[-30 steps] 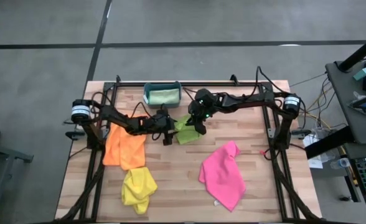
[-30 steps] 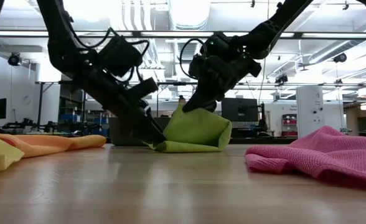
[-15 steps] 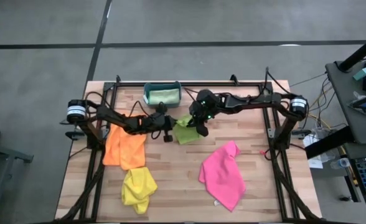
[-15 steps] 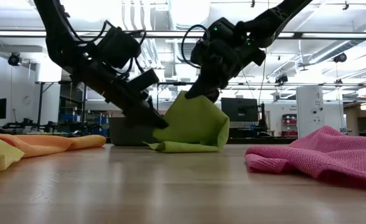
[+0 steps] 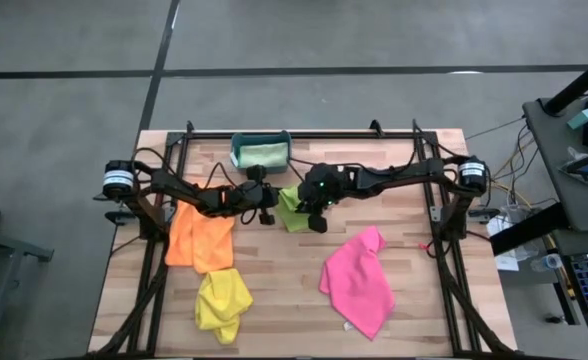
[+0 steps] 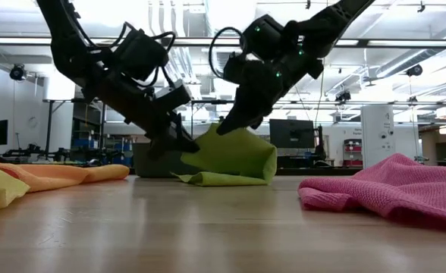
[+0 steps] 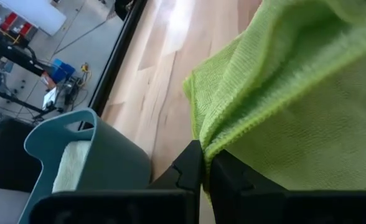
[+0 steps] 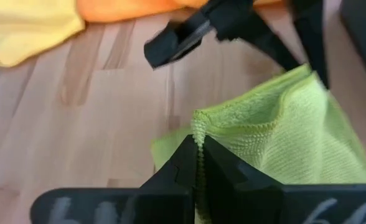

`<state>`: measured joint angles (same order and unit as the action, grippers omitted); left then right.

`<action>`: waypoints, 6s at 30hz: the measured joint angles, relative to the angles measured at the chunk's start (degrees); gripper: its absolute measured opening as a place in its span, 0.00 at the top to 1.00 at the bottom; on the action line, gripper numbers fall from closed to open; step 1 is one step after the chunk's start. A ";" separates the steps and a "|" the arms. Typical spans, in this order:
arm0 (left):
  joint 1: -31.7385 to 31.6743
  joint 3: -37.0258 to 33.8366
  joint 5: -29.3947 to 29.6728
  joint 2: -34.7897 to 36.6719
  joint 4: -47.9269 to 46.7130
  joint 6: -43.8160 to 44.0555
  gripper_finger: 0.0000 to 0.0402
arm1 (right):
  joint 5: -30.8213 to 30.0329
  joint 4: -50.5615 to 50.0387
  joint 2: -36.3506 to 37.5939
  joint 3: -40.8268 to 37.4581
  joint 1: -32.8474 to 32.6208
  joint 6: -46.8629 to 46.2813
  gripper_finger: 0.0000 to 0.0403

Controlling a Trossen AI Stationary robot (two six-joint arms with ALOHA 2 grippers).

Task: Fold microfiber towels
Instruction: Fold the green towel

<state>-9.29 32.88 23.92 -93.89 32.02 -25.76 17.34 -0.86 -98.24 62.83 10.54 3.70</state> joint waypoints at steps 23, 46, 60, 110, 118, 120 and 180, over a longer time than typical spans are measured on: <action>-0.24 -0.41 2.36 -0.07 -5.86 1.57 0.81 | 6.04 3.76 -7.19 0.20 -2.31 -1.51 0.98; 2.17 -0.11 -4.31 12.88 -10.74 7.80 0.63 | 4.10 6.73 -7.93 0.24 -2.70 -6.04 0.59; 2.81 -0.26 -15.56 10.93 -12.91 19.50 0.63 | -1.17 -8.45 1.44 0.26 -2.68 -0.44 0.52; 7.35 1.30 -17.82 1.97 -7.02 26.15 0.63 | -12.05 6.55 1.47 -8.13 4.04 3.77 0.97; 7.35 1.29 -22.68 -1.81 -5.57 28.55 0.63 | -13.40 10.11 -5.16 -8.15 7.77 -1.09 0.98; 7.29 1.29 -22.94 -1.48 -6.38 28.63 0.63 | -15.87 9.02 -5.55 -8.15 8.22 -2.10 0.98; 2.35 0.88 -21.01 14.88 -24.99 29.49 0.63 | -9.98 1.04 8.47 -9.90 -5.11 -7.93 0.98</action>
<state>-6.94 33.76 2.91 -79.01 7.03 3.73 7.36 0.18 -89.77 52.93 5.42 -4.23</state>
